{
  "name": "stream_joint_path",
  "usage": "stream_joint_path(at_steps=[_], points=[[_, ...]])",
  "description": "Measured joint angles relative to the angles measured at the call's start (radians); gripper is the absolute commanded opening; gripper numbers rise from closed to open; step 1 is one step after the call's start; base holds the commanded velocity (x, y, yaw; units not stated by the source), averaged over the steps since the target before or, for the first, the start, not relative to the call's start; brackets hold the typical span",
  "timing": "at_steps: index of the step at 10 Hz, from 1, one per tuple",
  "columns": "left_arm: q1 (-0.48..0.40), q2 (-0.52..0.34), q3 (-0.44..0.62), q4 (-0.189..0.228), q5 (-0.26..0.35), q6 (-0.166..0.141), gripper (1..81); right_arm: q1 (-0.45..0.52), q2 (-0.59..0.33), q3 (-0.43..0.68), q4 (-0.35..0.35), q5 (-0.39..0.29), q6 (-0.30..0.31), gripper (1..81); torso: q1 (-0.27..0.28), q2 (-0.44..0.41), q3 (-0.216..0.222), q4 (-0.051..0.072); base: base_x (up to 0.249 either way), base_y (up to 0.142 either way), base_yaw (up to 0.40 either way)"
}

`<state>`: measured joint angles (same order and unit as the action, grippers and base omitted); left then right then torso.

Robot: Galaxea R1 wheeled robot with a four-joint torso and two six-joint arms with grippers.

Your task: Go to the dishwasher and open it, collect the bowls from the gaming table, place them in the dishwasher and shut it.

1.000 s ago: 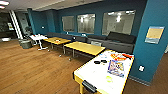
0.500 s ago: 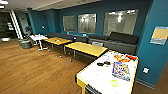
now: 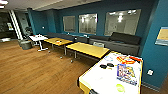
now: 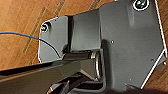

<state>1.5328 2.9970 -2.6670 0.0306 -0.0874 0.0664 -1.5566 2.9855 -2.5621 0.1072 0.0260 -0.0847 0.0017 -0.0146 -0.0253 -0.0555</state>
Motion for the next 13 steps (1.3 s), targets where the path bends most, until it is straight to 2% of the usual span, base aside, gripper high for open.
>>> stream_joint_path(at_steps=[13], points=[[0.0,0.002,0.0,0.0,0.0,0.0,81.1,0.0,0.002,-0.003,0.0,0.0,0.0,81.1,0.0,0.0,0.0,0.0,0.156,0.081,0.0]])
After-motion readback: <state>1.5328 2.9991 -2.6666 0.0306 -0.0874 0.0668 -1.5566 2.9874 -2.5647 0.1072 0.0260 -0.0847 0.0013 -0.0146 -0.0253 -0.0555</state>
